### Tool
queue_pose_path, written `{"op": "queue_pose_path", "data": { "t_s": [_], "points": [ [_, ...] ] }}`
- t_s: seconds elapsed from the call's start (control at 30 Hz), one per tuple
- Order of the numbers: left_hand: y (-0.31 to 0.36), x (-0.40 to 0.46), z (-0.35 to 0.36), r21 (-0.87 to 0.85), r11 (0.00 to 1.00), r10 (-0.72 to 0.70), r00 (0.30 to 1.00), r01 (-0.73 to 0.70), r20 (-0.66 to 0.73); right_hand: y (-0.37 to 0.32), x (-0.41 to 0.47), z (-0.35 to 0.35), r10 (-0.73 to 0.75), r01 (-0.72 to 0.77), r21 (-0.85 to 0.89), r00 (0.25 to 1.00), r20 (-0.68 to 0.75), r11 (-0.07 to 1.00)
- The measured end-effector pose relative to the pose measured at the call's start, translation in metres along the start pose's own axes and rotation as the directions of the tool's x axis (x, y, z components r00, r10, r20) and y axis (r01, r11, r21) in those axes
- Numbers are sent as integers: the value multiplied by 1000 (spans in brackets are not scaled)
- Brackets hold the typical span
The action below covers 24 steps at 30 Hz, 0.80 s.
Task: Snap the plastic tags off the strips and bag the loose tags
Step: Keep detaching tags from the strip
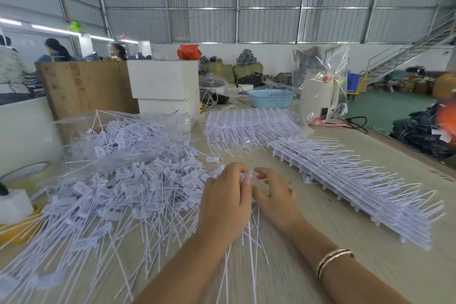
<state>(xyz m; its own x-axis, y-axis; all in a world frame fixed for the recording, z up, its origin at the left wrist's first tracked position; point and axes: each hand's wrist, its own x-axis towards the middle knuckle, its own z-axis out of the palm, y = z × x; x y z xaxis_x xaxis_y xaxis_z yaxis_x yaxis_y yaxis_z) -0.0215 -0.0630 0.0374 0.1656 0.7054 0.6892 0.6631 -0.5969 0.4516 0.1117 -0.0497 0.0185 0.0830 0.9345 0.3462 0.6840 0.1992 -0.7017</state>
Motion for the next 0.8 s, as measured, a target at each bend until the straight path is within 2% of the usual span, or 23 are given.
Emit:
{"op": "queue_pose_path", "data": {
  "t_s": [0.1,0.17,0.3,0.43,0.53,0.6,0.7,0.8],
  "points": [
    [6,-2,-2,14,1000,-20,1000,20,-1,-11,-9,-3,-154,144,191,987,38,971],
    [6,-4,-3,-32,999,-43,999,43,8,-16,-17,-1,-193,151,312,975,109,938],
    [5,-4,-2,-49,997,-57,997,59,47,-18,-18,4,-200,134,353,967,157,926],
    [9,-4,-1,-162,987,27,1000,-25,10,-18,-12,2,-116,62,455,989,92,889],
    [15,-5,-4,-362,916,183,983,-175,-13,-13,-8,-3,27,-52,538,998,54,842],
    [17,-4,-6,-411,882,225,972,-230,-61,-9,-4,-4,119,-117,552,992,32,826],
    [10,1,-7,-258,954,118,982,-154,-150,-3,0,-3,247,-194,637,969,6,746],
    [-3,5,-6,-59,997,-63,991,57,-117,-2,0,-2,183,-133,590,983,-25,796]
  ]
}}
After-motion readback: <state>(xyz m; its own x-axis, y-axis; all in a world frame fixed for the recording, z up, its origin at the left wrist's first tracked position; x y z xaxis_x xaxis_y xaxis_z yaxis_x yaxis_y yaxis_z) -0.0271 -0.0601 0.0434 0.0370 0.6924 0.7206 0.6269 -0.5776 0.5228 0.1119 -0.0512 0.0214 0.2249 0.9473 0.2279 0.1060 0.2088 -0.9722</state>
